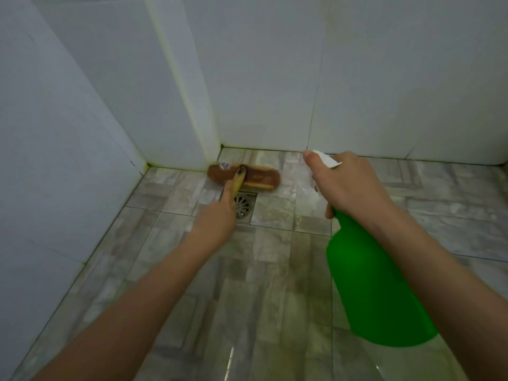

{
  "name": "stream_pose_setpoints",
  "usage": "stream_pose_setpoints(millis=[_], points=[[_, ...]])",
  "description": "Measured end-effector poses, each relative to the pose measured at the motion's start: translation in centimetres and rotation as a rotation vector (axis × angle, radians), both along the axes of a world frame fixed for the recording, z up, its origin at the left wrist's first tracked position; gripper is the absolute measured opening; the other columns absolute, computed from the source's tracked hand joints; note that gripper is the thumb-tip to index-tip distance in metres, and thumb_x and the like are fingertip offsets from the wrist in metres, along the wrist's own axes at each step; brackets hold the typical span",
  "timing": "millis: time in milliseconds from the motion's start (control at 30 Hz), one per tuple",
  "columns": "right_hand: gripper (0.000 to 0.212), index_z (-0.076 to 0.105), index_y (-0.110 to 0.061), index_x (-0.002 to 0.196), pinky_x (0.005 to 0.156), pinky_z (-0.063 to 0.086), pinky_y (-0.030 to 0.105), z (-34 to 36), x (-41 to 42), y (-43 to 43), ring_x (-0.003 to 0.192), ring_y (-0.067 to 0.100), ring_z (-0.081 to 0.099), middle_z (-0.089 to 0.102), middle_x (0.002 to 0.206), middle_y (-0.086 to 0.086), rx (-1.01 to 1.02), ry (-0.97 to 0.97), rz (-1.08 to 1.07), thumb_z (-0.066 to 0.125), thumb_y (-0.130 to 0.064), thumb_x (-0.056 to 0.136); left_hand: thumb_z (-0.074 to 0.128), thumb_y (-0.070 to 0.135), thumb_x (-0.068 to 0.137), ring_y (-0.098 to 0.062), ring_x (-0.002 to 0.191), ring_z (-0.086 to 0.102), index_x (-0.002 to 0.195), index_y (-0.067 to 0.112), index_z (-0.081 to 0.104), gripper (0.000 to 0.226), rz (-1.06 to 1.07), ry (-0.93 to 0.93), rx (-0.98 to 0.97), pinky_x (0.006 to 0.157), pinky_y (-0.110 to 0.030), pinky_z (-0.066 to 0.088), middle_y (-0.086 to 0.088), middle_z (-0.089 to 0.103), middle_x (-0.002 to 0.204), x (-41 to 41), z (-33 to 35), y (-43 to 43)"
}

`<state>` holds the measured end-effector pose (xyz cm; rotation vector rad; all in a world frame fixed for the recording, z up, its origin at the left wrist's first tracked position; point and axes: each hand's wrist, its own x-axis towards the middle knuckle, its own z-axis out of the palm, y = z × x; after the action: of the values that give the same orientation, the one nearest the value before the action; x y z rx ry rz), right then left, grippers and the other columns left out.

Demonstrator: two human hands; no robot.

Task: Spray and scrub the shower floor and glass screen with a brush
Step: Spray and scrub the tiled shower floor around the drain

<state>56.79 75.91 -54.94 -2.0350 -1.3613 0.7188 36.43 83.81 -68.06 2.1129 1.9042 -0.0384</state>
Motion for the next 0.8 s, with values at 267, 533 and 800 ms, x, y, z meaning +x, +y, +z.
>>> stream_pose_setpoints(millis=[267,533,800], points=[[0.058,0.067,0.003,0.092,0.062,0.053,0.033,0.8,-1.1,-0.7,0.034,0.020,0.062,0.075,0.081,0.016,-0.008,0.075,0.035,0.046,-0.052,0.097,0.031,0.011,0.097,-0.025,0.086,0.061,0.151,0.028,-0.006,0.068,0.004,-0.026,-0.089,0.071,-0.036,0.046,-0.015,0.061,0.109,1.9,1.7,-1.8],[0.057,0.065,0.001,0.091,0.064,0.054,0.032,1.3,-3.8,-1.5,0.039,0.024,0.065,0.074,0.085,0.014,-0.018,0.050,0.100,0.045,-0.052,0.097,0.031,0.021,0.100,-0.014,0.063,0.055,0.150,0.032,-0.004,0.061,0.047,0.003,-0.049,0.054,-0.027,0.037,0.000,0.058,0.078,-2.7,1.4,-8.9],[0.062,0.067,0.004,0.092,0.066,0.054,0.030,2.3,-6.2,-2.1,0.035,0.020,0.063,0.076,0.085,0.014,-0.011,0.072,0.152,0.044,-0.053,0.098,0.033,0.016,0.098,-0.019,0.070,0.058,0.150,0.030,-0.004,0.066,0.242,-0.020,-0.087,0.064,-0.034,0.045,-0.006,0.060,0.088,-8.0,2.3,-7.7]])
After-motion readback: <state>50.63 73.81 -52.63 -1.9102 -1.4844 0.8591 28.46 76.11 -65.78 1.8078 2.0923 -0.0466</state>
